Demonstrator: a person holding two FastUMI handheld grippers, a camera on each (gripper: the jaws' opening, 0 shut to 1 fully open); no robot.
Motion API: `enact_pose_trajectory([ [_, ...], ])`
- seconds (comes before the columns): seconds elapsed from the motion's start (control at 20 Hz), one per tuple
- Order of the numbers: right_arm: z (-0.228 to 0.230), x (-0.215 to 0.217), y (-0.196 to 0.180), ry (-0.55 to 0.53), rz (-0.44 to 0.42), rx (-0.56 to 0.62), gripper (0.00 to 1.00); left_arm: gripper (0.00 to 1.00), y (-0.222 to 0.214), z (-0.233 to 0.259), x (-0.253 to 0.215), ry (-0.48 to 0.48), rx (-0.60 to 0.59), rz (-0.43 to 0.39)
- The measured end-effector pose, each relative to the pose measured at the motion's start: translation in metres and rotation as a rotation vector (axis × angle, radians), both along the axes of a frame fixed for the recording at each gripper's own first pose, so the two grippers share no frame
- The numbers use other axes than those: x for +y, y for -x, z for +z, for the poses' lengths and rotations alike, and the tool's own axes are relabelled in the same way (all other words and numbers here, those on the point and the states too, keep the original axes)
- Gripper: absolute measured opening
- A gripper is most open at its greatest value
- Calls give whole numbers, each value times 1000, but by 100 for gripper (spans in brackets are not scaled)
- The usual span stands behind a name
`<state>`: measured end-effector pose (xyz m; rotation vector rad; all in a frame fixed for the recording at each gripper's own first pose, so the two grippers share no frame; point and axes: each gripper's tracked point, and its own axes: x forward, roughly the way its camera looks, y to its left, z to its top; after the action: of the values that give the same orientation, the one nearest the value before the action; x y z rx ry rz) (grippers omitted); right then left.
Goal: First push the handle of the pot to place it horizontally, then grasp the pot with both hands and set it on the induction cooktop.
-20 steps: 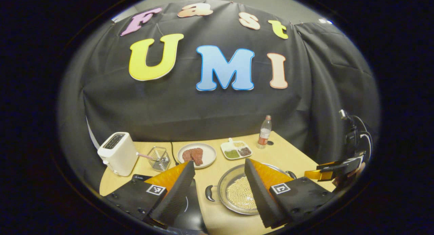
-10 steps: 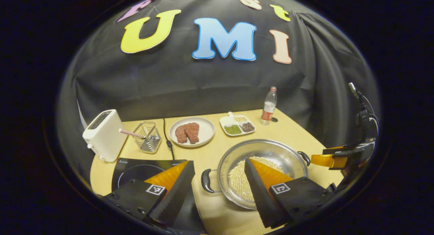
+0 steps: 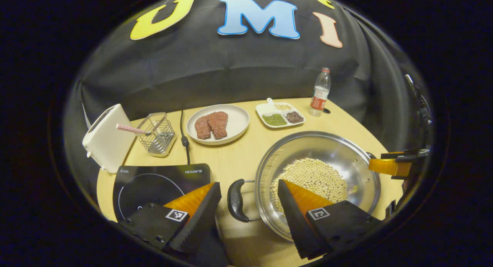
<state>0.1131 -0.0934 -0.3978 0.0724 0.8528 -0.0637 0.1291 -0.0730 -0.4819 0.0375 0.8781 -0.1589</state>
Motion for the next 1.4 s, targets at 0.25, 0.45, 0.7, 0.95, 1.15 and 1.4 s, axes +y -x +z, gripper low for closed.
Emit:
enact_pose_trajectory([
  [0.25, -26, 4, -8, 5, 4, 43, 97, 97, 1, -27, -1, 2, 59, 15],
  [0.45, -43, 3, -13, 12, -12, 73, 98, 97, 4, -45, -6, -1, 95, 3],
  [0.7, -53, 2, -13, 18, -33, 107, 82, 80, 1, -58, -1, -18, 103, 11],
  [0.95, -54, 2, -17, -32, -57, 112, 72, 67, 2, -54, 0, -16, 101, 6],
  [1.15, -51, 4, -15, -51, -60, 122, 62, 67, -1, -52, 0, -21, 94, 1],
  [1.4, -45, 4, -13, -29, -48, 129, 62, 64, 1, -48, 1, -5, 102, 15],
])
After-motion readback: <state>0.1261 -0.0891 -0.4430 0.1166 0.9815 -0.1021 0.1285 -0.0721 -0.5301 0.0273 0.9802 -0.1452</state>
